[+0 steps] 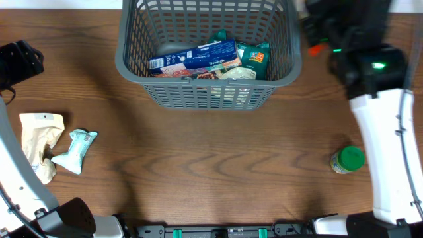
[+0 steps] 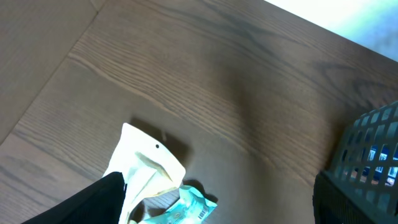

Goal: Pack container
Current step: 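Lift the spaghetti pack into the basket and release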

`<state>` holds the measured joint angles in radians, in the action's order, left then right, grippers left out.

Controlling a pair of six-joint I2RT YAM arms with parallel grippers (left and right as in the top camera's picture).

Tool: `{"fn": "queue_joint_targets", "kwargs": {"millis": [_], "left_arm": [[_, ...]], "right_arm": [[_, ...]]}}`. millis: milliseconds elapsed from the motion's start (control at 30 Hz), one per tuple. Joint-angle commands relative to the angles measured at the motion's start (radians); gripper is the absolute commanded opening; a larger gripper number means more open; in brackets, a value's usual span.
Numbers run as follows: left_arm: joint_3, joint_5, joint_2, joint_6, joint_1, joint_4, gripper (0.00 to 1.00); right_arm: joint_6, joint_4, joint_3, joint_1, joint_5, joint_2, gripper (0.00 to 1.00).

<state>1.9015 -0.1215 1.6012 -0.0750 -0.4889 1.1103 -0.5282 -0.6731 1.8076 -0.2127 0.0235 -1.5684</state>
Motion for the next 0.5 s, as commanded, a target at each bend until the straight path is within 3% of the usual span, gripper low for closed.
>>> {"fn": "queue_joint_targets", "kwargs": {"millis": [0, 167, 300, 467], "left_arm": [[0.0, -0.003, -0.002, -0.018, 0.016, -0.002, 0.78], [0.0, -0.002, -0.002, -0.029, 0.039, -0.001, 0.78], [0.0, -0.002, -0.002, -0.029, 0.043, 0.0, 0.78], [0.0, -0.002, -0.002, -0.029, 0.043, 0.003, 0.78]], "right_arm": [[-0.31, 0.06, 0.016, -0.092, -0.076, -0.022, 0.01], [-0.484, 0.089, 0.016, -0.145, -0.266, -0.091, 0.01], [-0.49, 0.067, 0.016, -0.148, -0.416, -0.18, 0.01], [-0.471, -0.016, 0.016, -0.149, -0.451, -0.313, 0.01]]}}
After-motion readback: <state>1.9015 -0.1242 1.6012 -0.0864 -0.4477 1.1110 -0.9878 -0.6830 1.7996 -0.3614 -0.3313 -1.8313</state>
